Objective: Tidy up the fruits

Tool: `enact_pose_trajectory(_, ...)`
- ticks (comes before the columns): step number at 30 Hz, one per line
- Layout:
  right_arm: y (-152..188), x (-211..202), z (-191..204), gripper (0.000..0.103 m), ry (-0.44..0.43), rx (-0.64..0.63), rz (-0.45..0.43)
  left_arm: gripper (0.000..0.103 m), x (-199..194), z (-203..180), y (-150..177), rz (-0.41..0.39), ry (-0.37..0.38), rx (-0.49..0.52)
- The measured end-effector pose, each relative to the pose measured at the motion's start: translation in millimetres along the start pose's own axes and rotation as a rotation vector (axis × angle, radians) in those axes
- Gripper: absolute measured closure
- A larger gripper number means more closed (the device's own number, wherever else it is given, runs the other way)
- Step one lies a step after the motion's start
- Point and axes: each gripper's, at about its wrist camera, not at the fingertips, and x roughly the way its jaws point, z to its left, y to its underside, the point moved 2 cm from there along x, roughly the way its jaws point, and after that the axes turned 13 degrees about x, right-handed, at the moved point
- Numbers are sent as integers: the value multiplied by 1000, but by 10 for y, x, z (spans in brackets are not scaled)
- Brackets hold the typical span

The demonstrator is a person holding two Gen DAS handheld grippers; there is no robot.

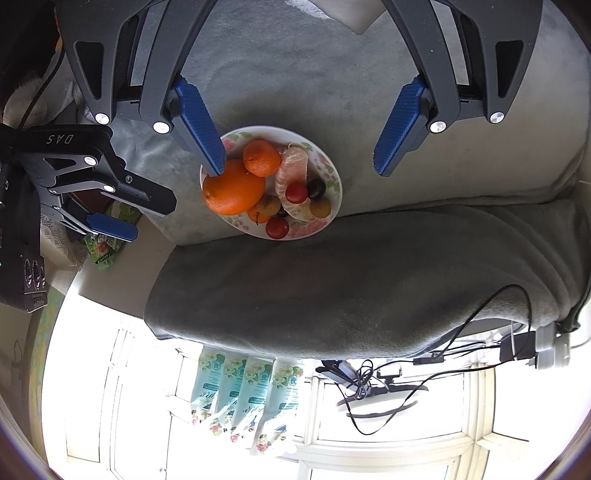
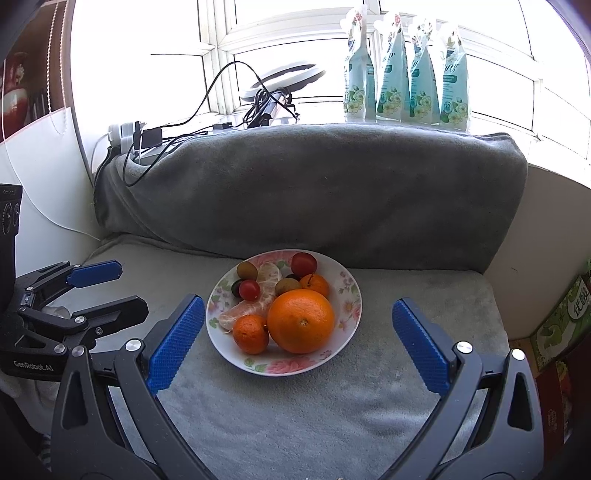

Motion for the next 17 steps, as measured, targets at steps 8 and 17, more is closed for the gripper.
enact_pose_trajectory(8,15,7,-8,0,2,-3,7,20,-4,-17,3,-1,4,1)
enact_pose_trajectory(17,28,21,-39,0,9,2,12,20,-25,4,5,-3,-4,-10)
